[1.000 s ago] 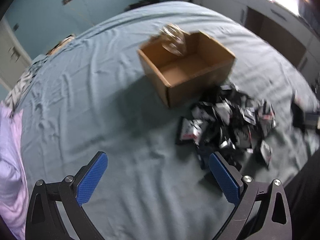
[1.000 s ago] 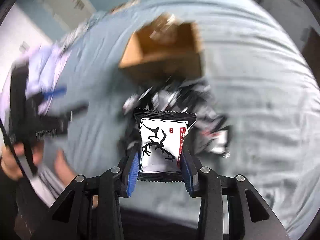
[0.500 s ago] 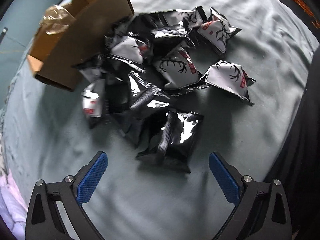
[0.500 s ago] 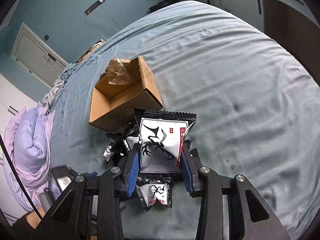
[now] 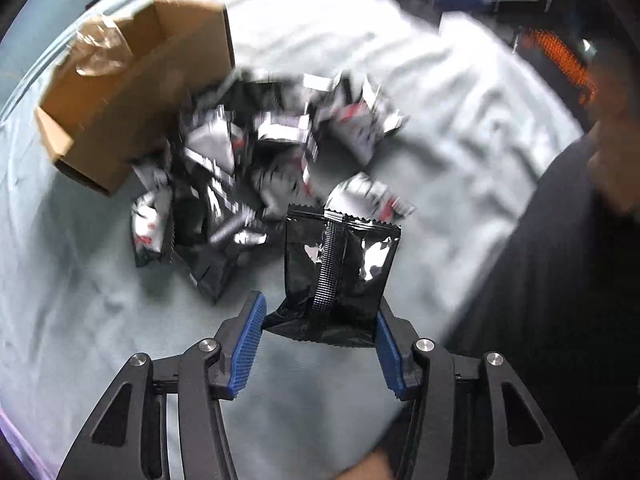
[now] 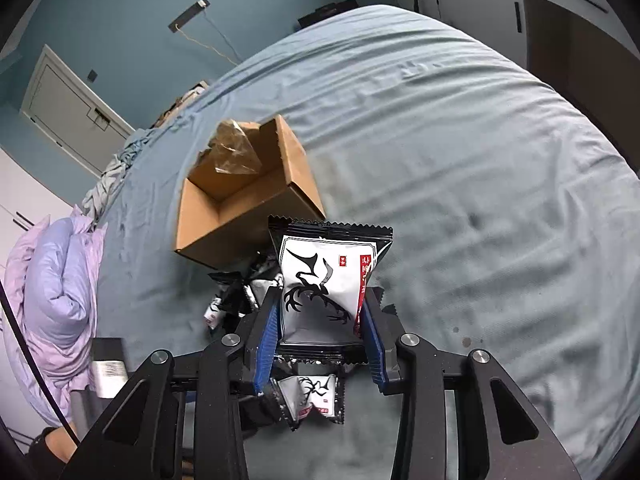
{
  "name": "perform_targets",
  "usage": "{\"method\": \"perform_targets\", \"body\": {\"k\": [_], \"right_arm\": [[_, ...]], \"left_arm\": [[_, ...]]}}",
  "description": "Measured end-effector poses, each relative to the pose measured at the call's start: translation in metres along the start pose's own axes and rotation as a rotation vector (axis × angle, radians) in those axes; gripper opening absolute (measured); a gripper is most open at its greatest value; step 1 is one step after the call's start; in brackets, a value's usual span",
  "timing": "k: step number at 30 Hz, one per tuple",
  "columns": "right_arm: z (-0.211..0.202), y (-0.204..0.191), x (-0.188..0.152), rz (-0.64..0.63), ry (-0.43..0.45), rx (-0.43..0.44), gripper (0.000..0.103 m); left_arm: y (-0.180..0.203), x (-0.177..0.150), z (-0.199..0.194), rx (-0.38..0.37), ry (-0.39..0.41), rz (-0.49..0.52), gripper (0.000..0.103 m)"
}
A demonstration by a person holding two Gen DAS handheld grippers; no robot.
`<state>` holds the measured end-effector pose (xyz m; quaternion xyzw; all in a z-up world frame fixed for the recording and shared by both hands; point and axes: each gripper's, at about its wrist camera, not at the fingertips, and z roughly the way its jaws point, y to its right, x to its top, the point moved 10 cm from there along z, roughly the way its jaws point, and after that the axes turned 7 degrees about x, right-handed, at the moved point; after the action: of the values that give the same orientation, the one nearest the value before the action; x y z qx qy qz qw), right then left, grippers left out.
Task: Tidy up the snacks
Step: 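Grasp a black snack packet with the left tool and drop it into the box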
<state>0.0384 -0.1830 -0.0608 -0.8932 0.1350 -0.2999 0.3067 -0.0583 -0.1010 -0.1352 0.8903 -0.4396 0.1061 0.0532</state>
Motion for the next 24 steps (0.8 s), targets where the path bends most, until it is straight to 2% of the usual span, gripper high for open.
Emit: {"method": "perform_targets", "body": {"k": [2, 5, 7, 9, 13, 16, 24], "right_arm": [[-0.005, 0.000, 0.000, 0.000, 0.015, 0.010, 0.037], [-0.011, 0.000, 0.001, 0.006, 0.033, 0.025, 0.037], [-0.012, 0.000, 0.000, 0.008, 0.032, 0.034, 0.037], [-0.010, 0.000, 0.002, -0.006, 0.034, 0.021, 0.037], [0.002, -0.001, 0.011, -0.019, 0.038, -0.007, 0.037], [0.014, -0.002, 0.018, -0.011, 0.041, -0.012, 0.037], [0.048, -0.007, 0.035, 0.016, 0.048, -0.009, 0.037]], "left_arm": [[-0.002, 0.012, -0.023, -0.059, 0.063, -0.068, 0.052], [-0.033, 0.030, -0.053, -0.079, 0.149, -0.172, 0.052], [-0.050, 0.041, -0.065, -0.046, 0.204, -0.237, 0.052], [-0.086, 0.050, -0.082, 0.061, 0.251, -0.314, 0.052], [-0.132, 0.062, -0.085, 0.162, 0.274, -0.463, 0.052], [-0.142, 0.061, -0.081, 0.234, 0.304, -0.498, 0.052], [-0.176, 0.098, -0.074, 0.200, 0.397, -0.556, 0.053]]}}
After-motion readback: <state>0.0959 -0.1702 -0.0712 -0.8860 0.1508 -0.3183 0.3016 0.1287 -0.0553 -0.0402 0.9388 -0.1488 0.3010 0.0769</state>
